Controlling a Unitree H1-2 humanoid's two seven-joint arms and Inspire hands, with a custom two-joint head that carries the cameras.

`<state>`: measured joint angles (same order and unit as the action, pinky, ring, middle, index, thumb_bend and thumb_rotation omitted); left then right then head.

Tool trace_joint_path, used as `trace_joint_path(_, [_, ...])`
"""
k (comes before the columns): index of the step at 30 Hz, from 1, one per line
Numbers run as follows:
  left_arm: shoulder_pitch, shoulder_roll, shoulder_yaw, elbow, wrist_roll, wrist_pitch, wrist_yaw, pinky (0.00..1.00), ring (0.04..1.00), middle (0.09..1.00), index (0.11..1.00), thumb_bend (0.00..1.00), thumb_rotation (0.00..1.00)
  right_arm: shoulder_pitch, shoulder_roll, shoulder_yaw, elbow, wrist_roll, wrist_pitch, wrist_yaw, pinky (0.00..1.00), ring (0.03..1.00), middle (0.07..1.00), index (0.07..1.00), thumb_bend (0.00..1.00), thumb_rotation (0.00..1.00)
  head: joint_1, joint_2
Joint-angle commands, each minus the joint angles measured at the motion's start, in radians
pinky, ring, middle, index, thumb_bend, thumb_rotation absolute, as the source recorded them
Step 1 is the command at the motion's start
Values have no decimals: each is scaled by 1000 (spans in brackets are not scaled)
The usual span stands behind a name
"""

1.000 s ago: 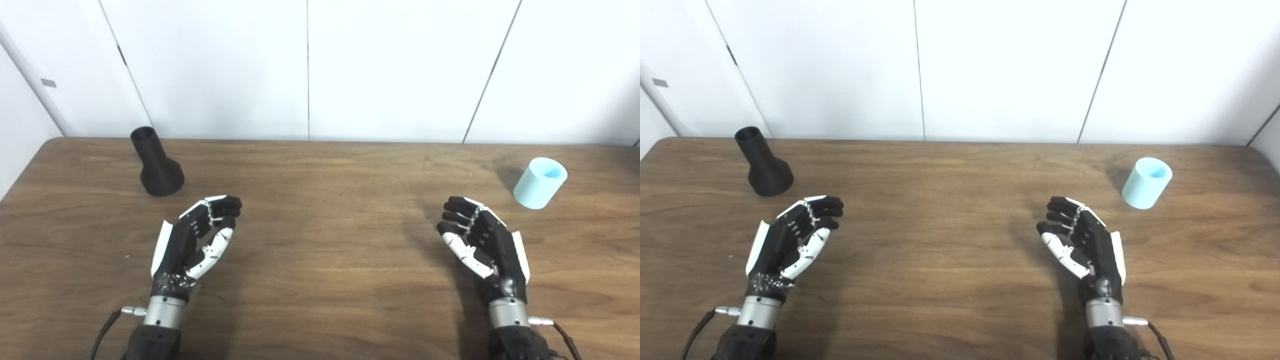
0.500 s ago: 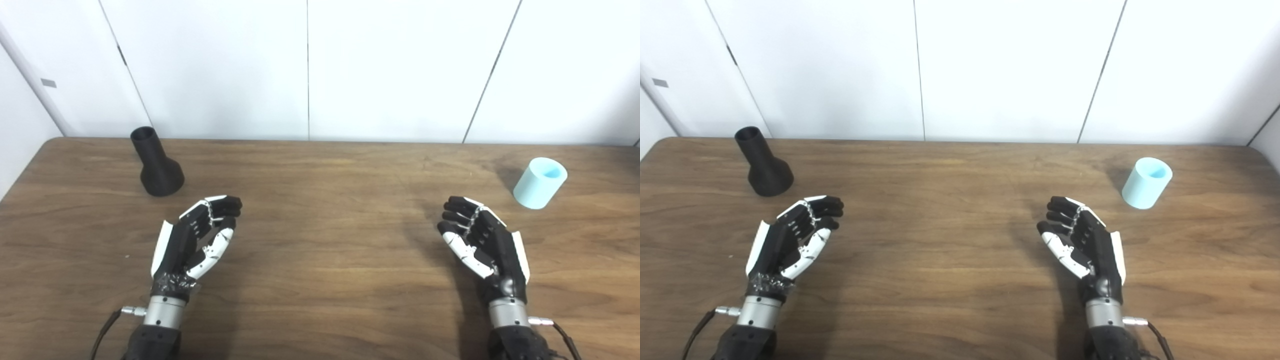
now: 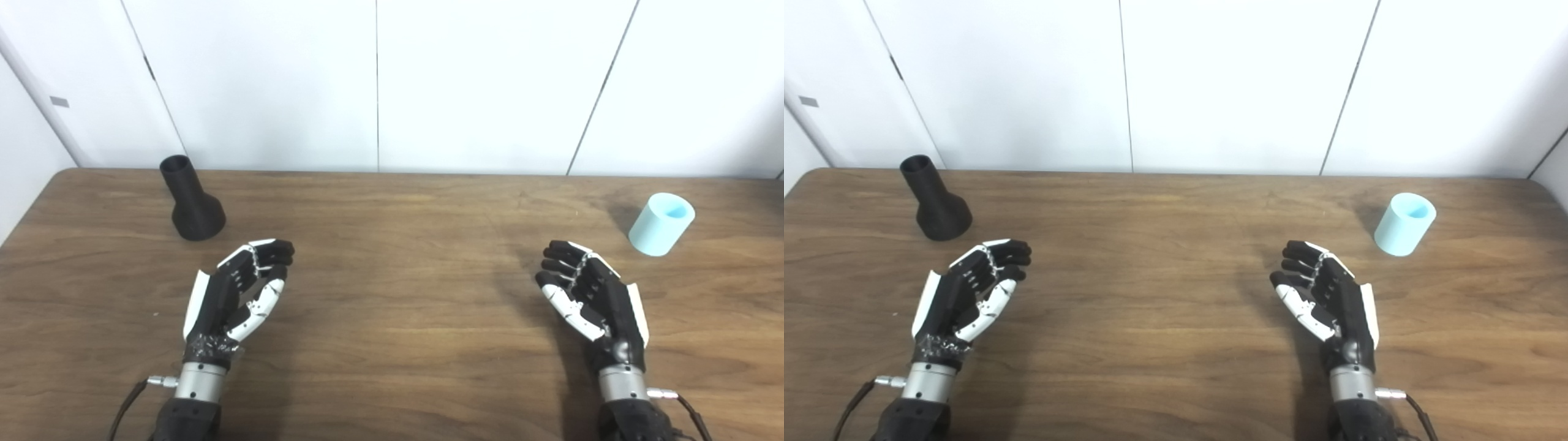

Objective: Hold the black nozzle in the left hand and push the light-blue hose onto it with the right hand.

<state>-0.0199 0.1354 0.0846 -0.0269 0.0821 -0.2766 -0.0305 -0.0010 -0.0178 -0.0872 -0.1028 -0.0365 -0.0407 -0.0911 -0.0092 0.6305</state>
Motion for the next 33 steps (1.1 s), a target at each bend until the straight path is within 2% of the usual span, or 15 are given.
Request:
trace_joint_path(1, [-1,-25,28,24,29,-3,70,539,603,625,584,398,249,-25,1,-2,-30,0,-40,-6,604,681,690,669,292,214,0,1])
trace_joint_path(3, [-8,-43,59,39,20,-9,109,506,561,578,511,481,107,-25,2,-1,-31,-3,-40,-7,604,683,691,668,292,210,1,0])
trace_joint_path(5, [-18,-54,84,56,41,-21,151,498,538,554,495,500,76,-25,2,-1,-31,-7,-41,-8,602,682,691,668,289,208,0,1])
trace_joint_path(8, [-32,-64,112,75,95,-12,222,366,441,471,517,513,14,-25,5,-2,-31,-2,-40,-8,610,686,693,668,288,207,0,1])
trace_joint_path(11, [-48,-63,134,102,128,-14,280,322,400,452,528,516,1,-26,7,-4,-31,-4,-38,-11,603,680,687,664,284,206,0,1])
trace_joint_path(13, [-60,-60,151,120,136,-15,317,370,437,463,526,518,0,-26,10,-4,-31,-1,-37,-11,605,682,689,665,279,198,-1,0])
trace_joint_path(14, [-67,-61,164,118,152,8,343,386,451,466,526,518,0,-26,10,-4,-31,-2,-37,-11,605,682,689,665,276,192,-2,-1])
trace_joint_path(15, [-71,-60,172,113,159,27,359,426,497,533,589,653,77,-26,10,-3,-30,-5,-37,-12,603,681,687,664,273,188,-6,-1])
trace_joint_path(16, [-74,-60,177,110,164,39,369,458,531,576,627,720,121,-26,10,-2,-29,-7,-38,-12,602,679,686,662,271,184,-7,-1])
trace_joint_path(18, [-80,-57,185,83,158,84,371,504,577,632,676,804,192,-27,12,-2,-27,-9,-36,-14,601,678,684,661,272,184,-10,-6])
trace_joint_path(21, [-91,-50,190,41,127,155,350,558,623,678,723,887,244,-32,14,-2,-16,-3,-45,-15,595,677,684,659,268,174,-8,-11])
trace_joint_path(25, [-101,-47,197,-11,109,232,340,595,681,739,776,942,276,-38,13,-4,9,7,-79,-12,588,678,684,657,260,140,-8,-21])
trace_joint_path(30, [-109,-52,198,-79,107,310,340,520,673,746,767,985,259,-39,10,-7,23,16,-88,-14,585,677,683,654,266,147,4,-33])
trace_joint_path(33, [-108,-45,182,-133,140,369,331,501,683,764,822,984,277,-36,1,-11,27,18,-89,-10,595,680,685,657,265,156,23,-36])
